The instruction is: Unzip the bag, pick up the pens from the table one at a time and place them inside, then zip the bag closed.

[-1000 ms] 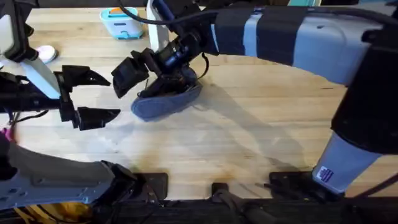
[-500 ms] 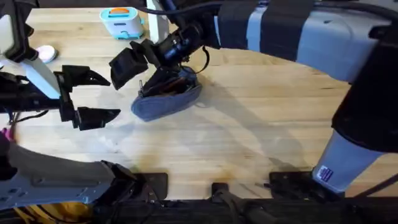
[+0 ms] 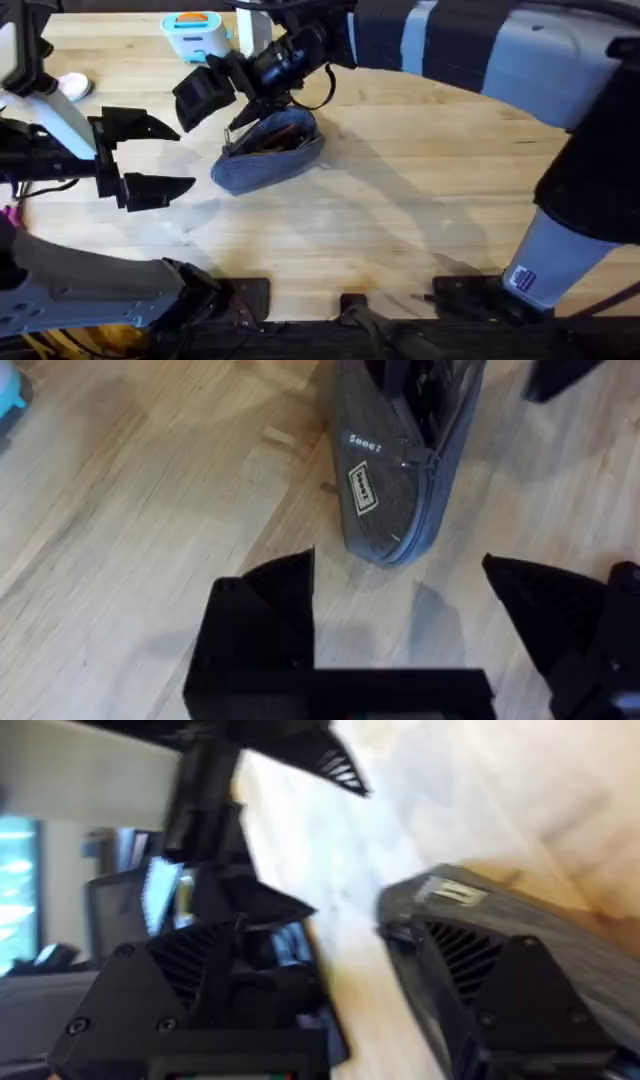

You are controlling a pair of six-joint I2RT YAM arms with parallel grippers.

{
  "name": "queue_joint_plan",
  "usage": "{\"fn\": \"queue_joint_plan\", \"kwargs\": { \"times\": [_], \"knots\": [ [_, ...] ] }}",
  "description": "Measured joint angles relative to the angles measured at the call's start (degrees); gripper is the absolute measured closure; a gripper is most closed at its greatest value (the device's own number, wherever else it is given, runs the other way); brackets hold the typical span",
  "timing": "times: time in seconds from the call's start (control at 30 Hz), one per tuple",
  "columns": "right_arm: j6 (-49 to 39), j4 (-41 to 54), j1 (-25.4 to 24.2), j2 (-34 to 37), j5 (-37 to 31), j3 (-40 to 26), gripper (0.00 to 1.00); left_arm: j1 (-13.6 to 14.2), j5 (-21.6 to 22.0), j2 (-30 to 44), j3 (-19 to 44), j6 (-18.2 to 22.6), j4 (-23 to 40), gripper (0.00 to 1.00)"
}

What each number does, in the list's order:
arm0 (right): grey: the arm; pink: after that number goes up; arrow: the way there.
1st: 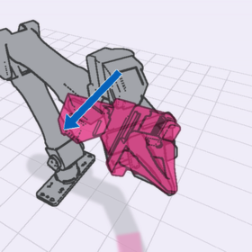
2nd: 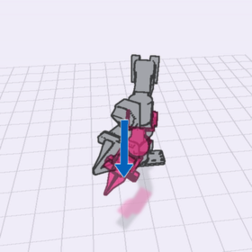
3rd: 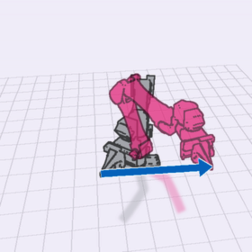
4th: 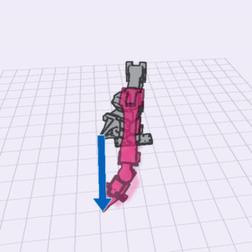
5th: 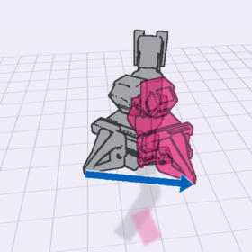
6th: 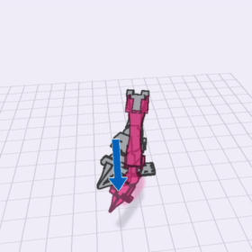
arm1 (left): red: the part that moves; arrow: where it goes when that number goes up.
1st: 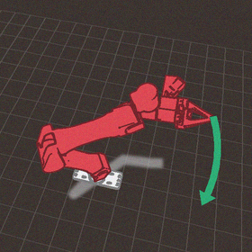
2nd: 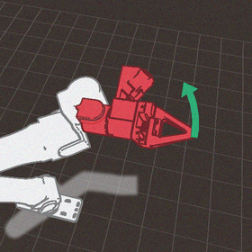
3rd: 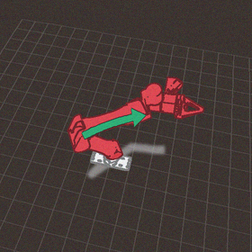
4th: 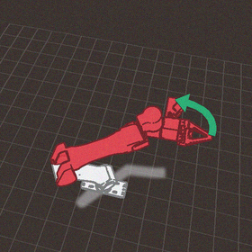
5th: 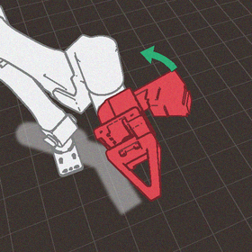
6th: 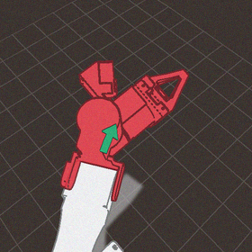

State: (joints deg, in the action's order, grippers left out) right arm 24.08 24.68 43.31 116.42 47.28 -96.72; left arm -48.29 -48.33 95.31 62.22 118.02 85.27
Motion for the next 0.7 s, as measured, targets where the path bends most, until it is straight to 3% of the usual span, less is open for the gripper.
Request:
{"fn": "queue_joint_plan", "kwargs": {
  "times": [0.23, 0.47, 0.7],
  "knots": [
    [-6.32, 3.07, 0.93, -0.11, -12.96, -0.12, 0.005, 0.00, 0.32, 0.00, 0.00, 0.00, -0.04, 0.007],
    [-11.82, 3.24, 6.31, -0.22, -26.87, -0.20, 0.005, 0.00, 0.70, -0.02, 0.00, 0.00, -0.04, 0.007],
    [-13.46, 4.37, 10.63, -0.22, -32.84, -0.20, 0.004, 0.00, 1.46, 0.00, 0.00, 0.00, -0.04, 0.008]
  ]
}}
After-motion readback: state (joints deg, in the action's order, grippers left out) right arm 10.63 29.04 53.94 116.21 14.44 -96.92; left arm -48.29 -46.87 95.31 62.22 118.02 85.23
